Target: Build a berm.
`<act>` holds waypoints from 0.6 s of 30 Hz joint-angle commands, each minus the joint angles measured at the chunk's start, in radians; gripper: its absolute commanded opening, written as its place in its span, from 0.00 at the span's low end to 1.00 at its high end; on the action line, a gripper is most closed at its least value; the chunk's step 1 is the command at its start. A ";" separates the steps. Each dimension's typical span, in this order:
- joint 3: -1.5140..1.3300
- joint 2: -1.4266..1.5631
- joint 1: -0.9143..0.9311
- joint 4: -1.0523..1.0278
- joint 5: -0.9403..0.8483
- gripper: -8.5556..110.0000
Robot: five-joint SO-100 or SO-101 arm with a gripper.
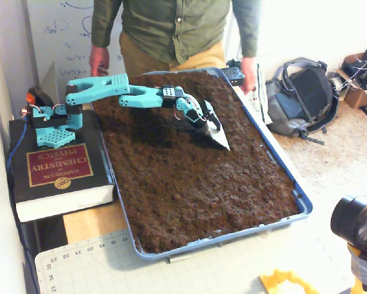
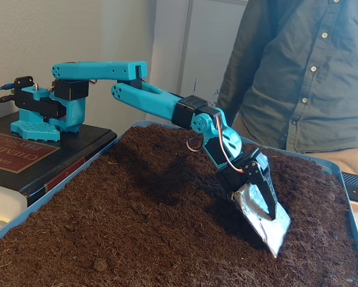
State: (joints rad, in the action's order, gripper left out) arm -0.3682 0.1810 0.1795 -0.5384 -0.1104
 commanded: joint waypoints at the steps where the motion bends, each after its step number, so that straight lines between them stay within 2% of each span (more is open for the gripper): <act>1: 0.078 0.017 0.000 0.015 -0.008 0.08; 9: 0.063 -0.029 -0.003 -0.012 -0.009 0.08; 18: 0.084 -0.017 -0.026 -0.411 -0.009 0.08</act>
State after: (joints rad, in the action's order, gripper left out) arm -0.2869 0.1473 0.1626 -0.8053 -0.1243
